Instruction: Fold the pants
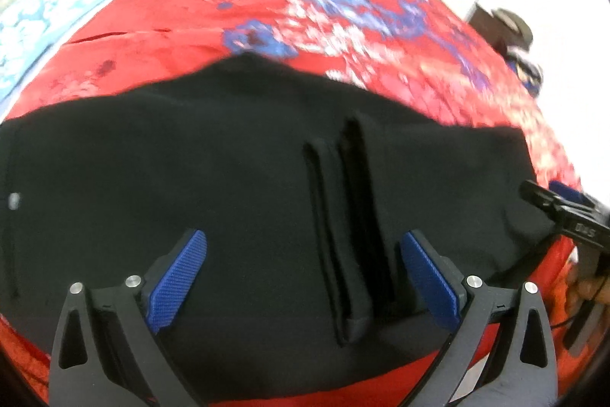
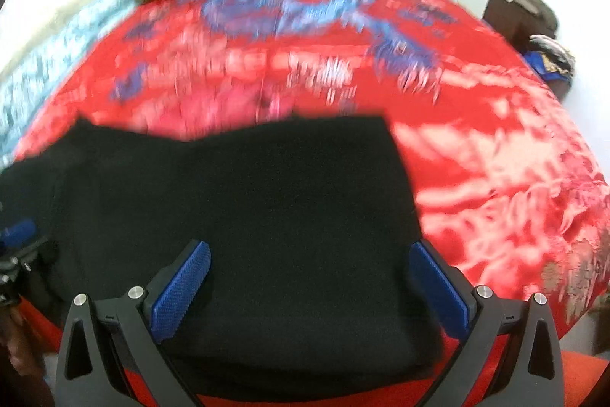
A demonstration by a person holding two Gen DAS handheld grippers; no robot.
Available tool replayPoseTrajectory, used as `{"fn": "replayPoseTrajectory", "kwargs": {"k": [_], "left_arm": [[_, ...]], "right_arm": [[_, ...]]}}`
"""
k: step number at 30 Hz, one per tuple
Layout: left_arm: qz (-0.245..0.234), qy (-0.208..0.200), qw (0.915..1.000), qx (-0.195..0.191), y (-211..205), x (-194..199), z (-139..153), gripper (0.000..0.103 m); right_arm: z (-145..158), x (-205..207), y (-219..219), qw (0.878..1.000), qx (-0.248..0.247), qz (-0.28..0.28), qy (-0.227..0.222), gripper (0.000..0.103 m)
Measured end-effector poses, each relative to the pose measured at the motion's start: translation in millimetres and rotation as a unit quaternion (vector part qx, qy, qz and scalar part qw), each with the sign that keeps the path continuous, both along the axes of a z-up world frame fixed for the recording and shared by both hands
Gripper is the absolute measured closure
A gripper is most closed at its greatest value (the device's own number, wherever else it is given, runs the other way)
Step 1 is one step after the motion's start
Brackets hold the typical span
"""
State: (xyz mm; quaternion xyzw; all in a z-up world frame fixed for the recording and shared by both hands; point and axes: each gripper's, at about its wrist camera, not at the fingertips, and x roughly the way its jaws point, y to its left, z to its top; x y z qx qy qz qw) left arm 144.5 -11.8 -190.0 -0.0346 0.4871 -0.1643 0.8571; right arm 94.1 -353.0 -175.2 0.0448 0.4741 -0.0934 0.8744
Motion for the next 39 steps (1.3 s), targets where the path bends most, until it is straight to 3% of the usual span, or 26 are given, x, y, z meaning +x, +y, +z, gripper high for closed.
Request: {"fn": "replayPoseTrajectory", "kwargs": {"k": [5, 10, 17, 21, 23, 26, 30, 34, 35, 36, 37, 39], "left_arm": [[0.046, -0.023, 0.9986, -0.010, 33.6, 5.0, 22.7, 0.001], [0.112, -0.002, 0.9926, -0.048, 87.0, 14.3, 28.2, 0.001], [0.209, 0.005, 0.9749, -0.075, 217.4, 44.4, 52.2, 0.001], [0.192, 0.086, 0.9720, -0.105, 279.3, 70.9, 26.5, 0.001], [0.185, 0.118, 0.9704, -0.101, 289.9, 75.8, 7.6, 0.001], [0.166, 0.189, 0.9604, -0.119, 287.6, 88.7, -26.1, 0.001], [0.123, 0.195, 0.9699, -0.077, 261.8, 102.4, -41.2, 0.000], [0.122, 0.197, 0.9691, -0.085, 252.2, 102.3, -43.4, 0.001], [0.119, 0.200, 0.9683, -0.090, 253.1, 102.6, -42.6, 0.003], [0.118, 0.203, 0.9674, -0.095, 251.3, 102.8, -41.5, 0.015], [0.115, 0.202, 0.9672, -0.102, 249.9, 102.7, -39.9, 0.032], [0.112, 0.192, 0.9694, -0.105, 245.3, 99.5, -32.4, 0.048]], "right_arm": [[29.1, -21.9, 9.6, 0.999, -0.006, 0.012, -0.045, 0.000], [28.7, -55.8, 34.3, 0.996, -0.028, 0.055, -0.064, 0.000], [22.3, -58.5, 46.9, 0.995, -0.024, 0.080, -0.059, 0.000], [17.8, -55.9, 52.4, 0.994, -0.015, 0.090, -0.058, 0.000], [12.6, -53.7, 56.6, 0.994, -0.013, 0.095, -0.050, 0.000], [9.5, -53.0, 61.8, 0.994, -0.010, 0.104, -0.044, 0.000], [10.1, -54.1, 66.5, 0.992, -0.015, 0.114, -0.044, 0.000], [9.8, -55.8, 65.4, 0.993, -0.013, 0.112, -0.044, 0.000], [9.2, -55.9, 64.2, 0.993, -0.011, 0.110, -0.043, 0.000], [8.8, -55.8, 62.9, 0.993, -0.010, 0.107, -0.043, 0.000], [8.3, -55.9, 61.6, 0.994, -0.009, 0.105, -0.042, 0.000], [7.6, -55.7, 58.9, 0.994, -0.005, 0.100, -0.041, 0.000]]}}
